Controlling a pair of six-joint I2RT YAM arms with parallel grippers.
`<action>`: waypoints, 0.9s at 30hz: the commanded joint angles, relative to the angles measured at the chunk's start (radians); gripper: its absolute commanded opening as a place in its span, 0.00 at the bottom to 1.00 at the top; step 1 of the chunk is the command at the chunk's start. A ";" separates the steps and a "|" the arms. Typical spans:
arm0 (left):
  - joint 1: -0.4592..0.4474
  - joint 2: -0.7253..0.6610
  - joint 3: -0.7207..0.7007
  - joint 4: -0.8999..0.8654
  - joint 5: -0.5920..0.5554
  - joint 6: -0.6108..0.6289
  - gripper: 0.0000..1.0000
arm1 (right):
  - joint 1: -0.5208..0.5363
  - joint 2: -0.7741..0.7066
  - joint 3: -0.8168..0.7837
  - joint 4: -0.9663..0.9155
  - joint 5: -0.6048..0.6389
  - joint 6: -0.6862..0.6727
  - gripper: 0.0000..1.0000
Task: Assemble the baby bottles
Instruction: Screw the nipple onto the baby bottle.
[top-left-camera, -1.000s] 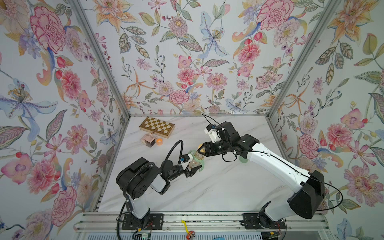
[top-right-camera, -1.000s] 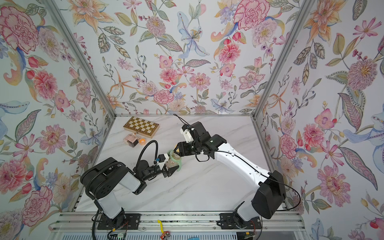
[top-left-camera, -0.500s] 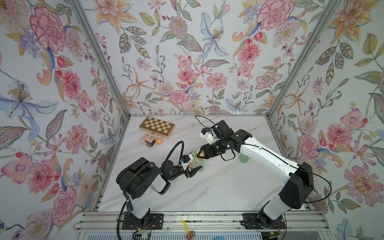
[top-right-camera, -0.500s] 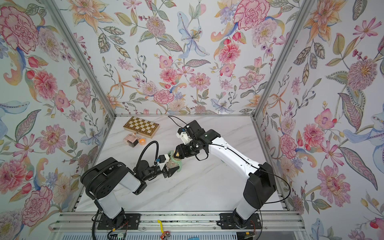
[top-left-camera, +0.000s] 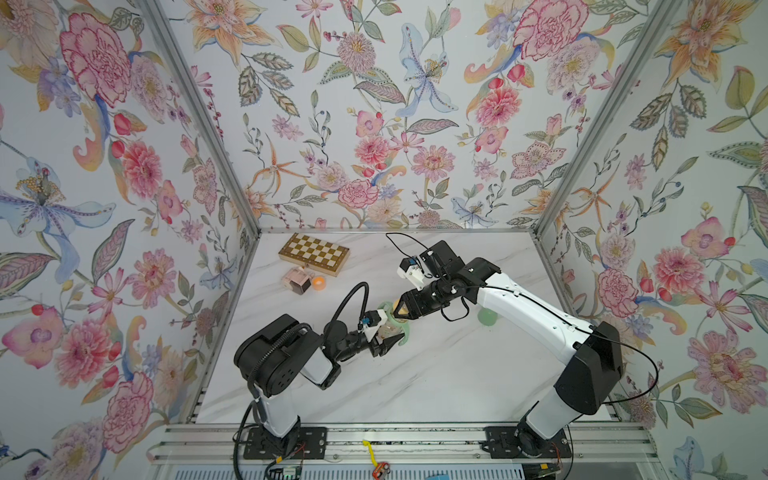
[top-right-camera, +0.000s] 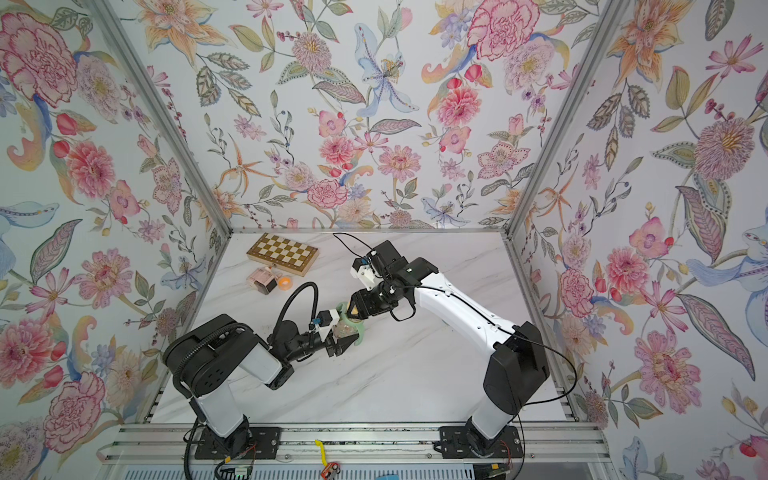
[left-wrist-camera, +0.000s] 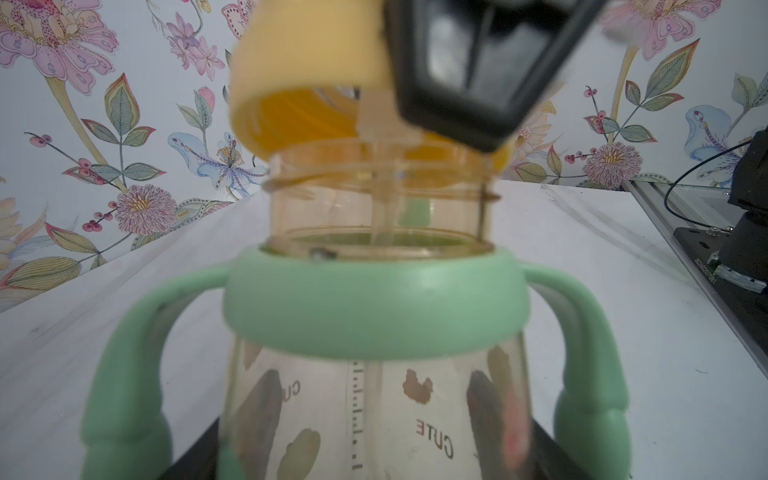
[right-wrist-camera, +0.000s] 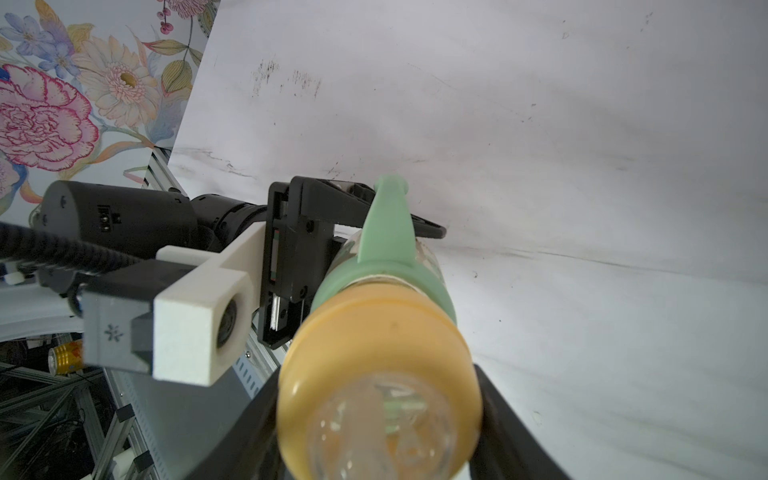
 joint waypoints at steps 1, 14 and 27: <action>-0.010 0.015 0.019 0.282 0.048 -0.005 0.00 | 0.023 0.033 0.030 -0.006 -0.003 -0.035 0.57; -0.006 0.022 0.033 0.281 0.072 -0.037 0.00 | 0.064 0.050 0.006 -0.004 0.057 -0.104 0.68; -0.006 0.027 0.029 0.282 0.069 -0.028 0.00 | 0.026 -0.038 -0.006 0.015 0.056 -0.044 0.85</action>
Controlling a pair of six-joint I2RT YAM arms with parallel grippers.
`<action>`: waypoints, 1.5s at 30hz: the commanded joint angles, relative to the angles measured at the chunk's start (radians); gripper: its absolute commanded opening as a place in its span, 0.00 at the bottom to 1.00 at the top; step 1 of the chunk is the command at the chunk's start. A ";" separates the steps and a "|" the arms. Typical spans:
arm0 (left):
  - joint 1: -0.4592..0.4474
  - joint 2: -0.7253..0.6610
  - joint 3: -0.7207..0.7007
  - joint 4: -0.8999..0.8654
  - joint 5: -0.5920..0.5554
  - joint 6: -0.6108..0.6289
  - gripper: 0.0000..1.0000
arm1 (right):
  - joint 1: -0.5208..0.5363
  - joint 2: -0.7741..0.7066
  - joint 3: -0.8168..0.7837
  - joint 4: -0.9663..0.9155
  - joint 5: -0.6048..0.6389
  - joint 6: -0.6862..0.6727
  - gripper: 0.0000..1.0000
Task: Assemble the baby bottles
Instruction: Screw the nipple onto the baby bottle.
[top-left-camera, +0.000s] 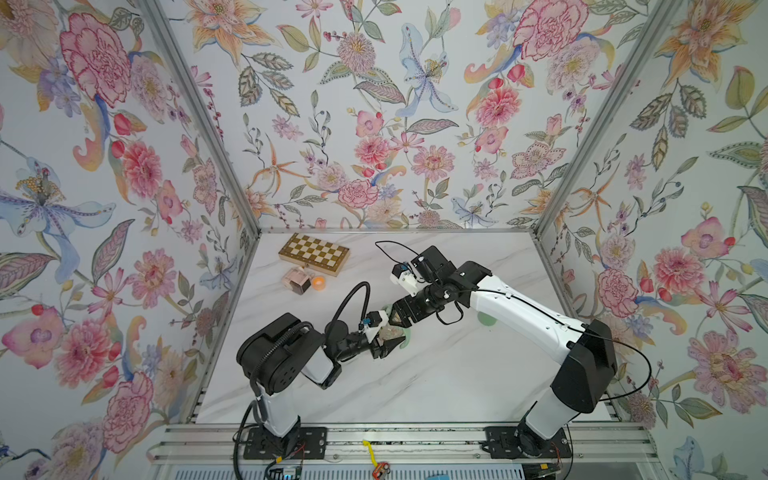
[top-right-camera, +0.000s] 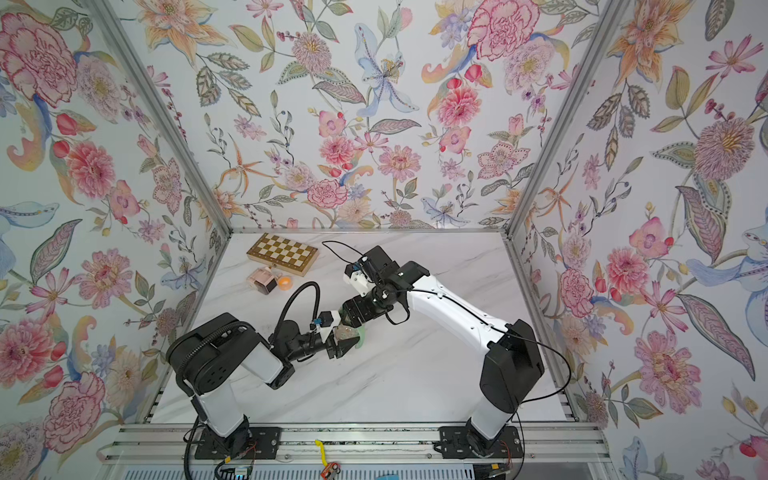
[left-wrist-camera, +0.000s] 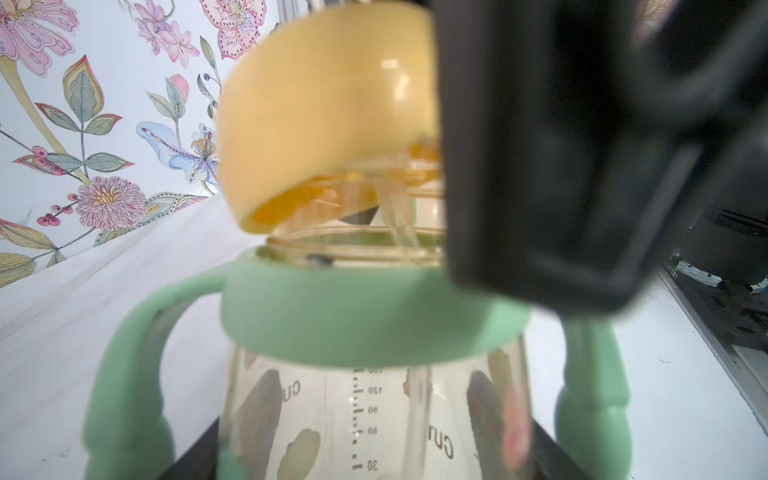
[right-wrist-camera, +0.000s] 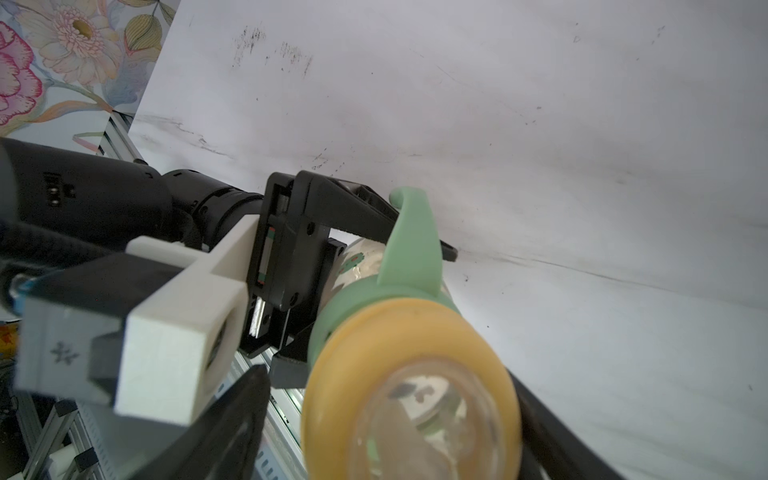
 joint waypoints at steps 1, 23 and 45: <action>-0.006 0.008 0.022 0.283 0.019 -0.003 0.00 | -0.028 -0.059 -0.016 0.023 -0.026 0.028 0.85; -0.005 0.005 0.017 0.283 0.011 0.004 0.00 | -0.114 -0.109 -0.093 0.118 -0.120 0.129 0.83; -0.005 0.005 0.018 0.283 0.010 0.007 0.00 | -0.199 -0.067 -0.263 0.389 -0.374 0.256 0.69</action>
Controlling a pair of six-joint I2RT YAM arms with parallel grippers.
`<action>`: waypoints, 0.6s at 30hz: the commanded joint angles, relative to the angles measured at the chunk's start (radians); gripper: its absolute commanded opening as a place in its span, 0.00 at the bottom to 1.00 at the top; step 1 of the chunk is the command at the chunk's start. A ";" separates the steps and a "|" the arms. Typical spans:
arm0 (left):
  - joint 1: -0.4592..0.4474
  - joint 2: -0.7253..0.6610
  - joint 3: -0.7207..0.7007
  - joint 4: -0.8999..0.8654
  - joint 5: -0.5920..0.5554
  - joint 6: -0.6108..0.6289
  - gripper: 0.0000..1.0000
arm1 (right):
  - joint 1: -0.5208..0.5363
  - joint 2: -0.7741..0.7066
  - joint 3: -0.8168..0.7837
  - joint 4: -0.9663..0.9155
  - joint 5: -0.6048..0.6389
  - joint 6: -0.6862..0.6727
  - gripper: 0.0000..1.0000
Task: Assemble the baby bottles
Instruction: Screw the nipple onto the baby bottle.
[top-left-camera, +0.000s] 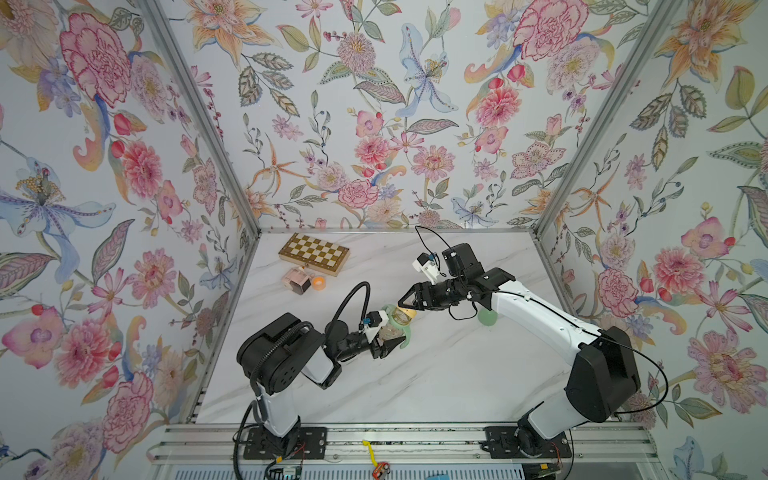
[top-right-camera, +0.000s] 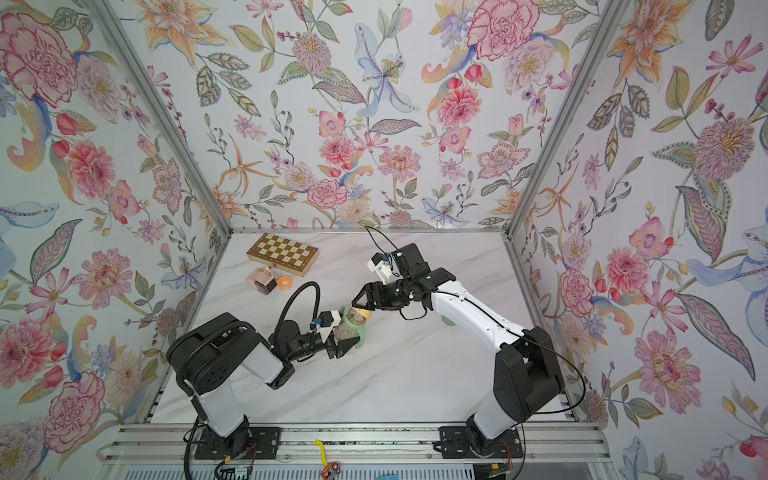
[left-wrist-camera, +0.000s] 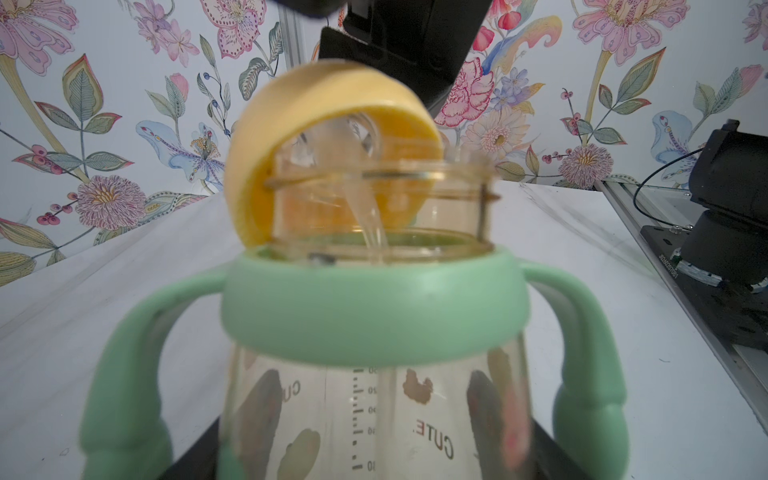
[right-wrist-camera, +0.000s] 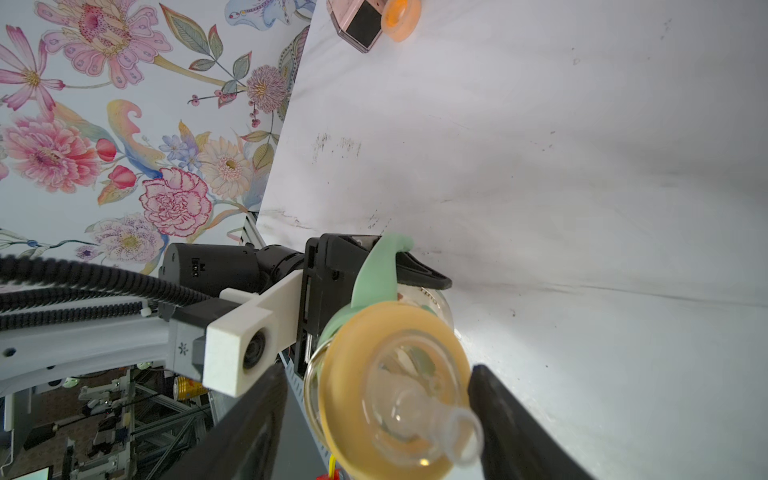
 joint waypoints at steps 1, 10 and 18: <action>-0.005 0.004 0.019 0.282 0.012 0.008 0.00 | -0.007 0.020 -0.027 0.054 -0.047 0.019 0.69; -0.005 0.005 0.019 0.283 0.011 0.007 0.00 | -0.008 0.019 -0.054 0.075 -0.057 0.029 0.55; -0.006 0.007 0.019 0.283 0.010 0.006 0.00 | -0.002 0.000 -0.060 0.077 -0.057 0.018 0.42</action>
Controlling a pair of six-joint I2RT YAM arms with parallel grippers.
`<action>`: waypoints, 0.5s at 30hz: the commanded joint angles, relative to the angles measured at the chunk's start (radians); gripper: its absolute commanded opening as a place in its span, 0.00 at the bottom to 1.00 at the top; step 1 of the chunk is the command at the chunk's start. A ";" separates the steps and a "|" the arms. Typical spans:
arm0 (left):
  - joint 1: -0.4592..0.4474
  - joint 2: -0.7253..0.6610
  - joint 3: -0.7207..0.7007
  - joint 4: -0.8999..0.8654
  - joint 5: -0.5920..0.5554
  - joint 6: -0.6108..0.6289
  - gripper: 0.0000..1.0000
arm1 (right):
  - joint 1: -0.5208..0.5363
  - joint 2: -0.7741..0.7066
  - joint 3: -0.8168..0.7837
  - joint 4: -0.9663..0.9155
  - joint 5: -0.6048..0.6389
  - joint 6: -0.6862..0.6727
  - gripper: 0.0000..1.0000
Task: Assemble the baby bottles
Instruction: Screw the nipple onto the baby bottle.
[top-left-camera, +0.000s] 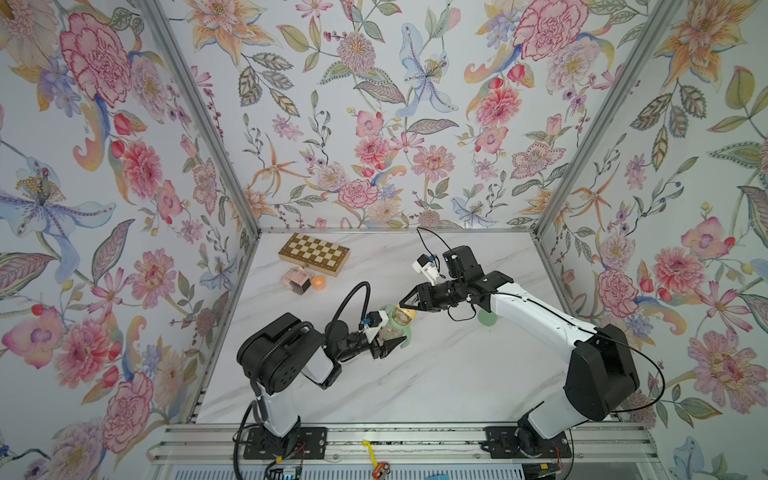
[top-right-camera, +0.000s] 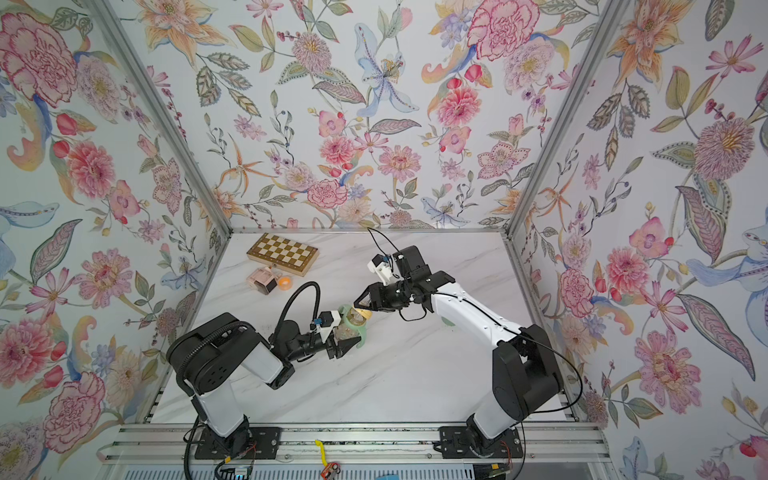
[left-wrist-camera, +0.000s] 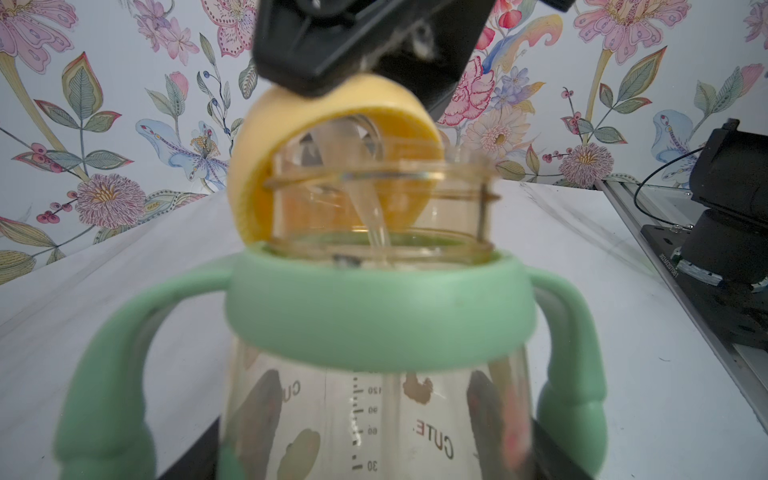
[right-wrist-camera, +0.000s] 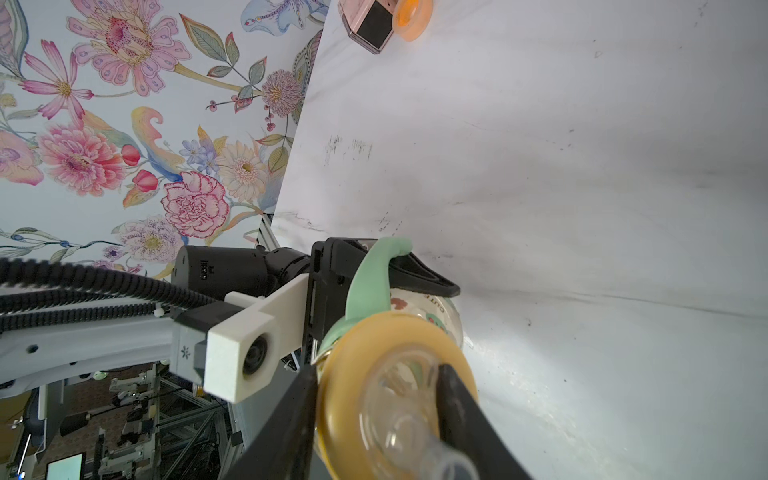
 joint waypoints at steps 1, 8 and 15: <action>-0.005 0.006 0.019 0.285 0.010 0.004 0.00 | 0.008 -0.012 -0.019 0.002 -0.005 -0.015 0.41; 0.002 0.016 0.032 0.285 0.025 -0.033 0.00 | 0.044 -0.039 -0.038 0.004 0.066 -0.072 0.39; 0.010 0.025 0.044 0.284 0.047 -0.067 0.00 | 0.076 -0.062 -0.031 0.005 0.156 -0.128 0.38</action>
